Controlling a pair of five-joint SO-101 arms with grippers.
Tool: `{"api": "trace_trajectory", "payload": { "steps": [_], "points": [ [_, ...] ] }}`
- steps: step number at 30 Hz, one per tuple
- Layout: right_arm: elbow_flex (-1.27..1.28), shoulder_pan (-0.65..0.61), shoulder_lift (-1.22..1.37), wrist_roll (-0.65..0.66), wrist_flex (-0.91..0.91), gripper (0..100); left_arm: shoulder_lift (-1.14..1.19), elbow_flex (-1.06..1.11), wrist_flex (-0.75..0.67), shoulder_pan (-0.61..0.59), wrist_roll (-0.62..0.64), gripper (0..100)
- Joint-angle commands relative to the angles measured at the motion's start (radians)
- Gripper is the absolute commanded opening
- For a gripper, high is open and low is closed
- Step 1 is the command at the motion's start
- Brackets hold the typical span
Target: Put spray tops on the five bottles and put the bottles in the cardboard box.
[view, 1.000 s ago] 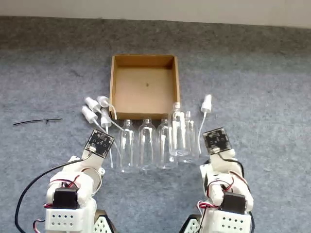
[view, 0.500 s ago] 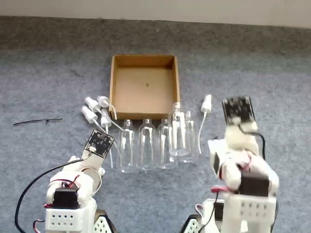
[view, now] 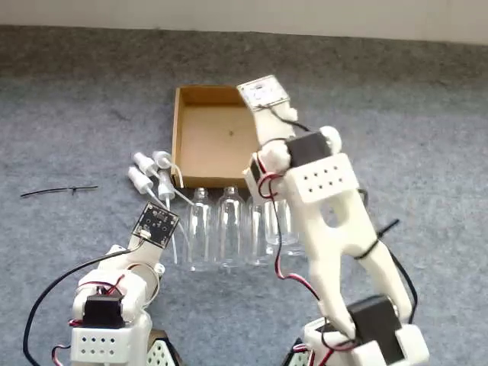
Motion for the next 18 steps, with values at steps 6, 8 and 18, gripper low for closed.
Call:
{"api": "trace_trajectory", "payload": {
  "steps": [6,8,18],
  "points": [
    [-0.053,-0.036,0.099,-0.092,-0.004,32.3,-0.004,0.021,0.006,0.002,-0.008,7],
    [-0.031,-0.025,0.116,-0.094,-0.016,32.3,-0.004,0.021,0.006,0.002,-0.008,7],
    [0.147,-0.016,0.131,-0.094,-0.157,30.7,-0.004,0.021,0.006,-0.044,-0.008,7]
  ]
}}
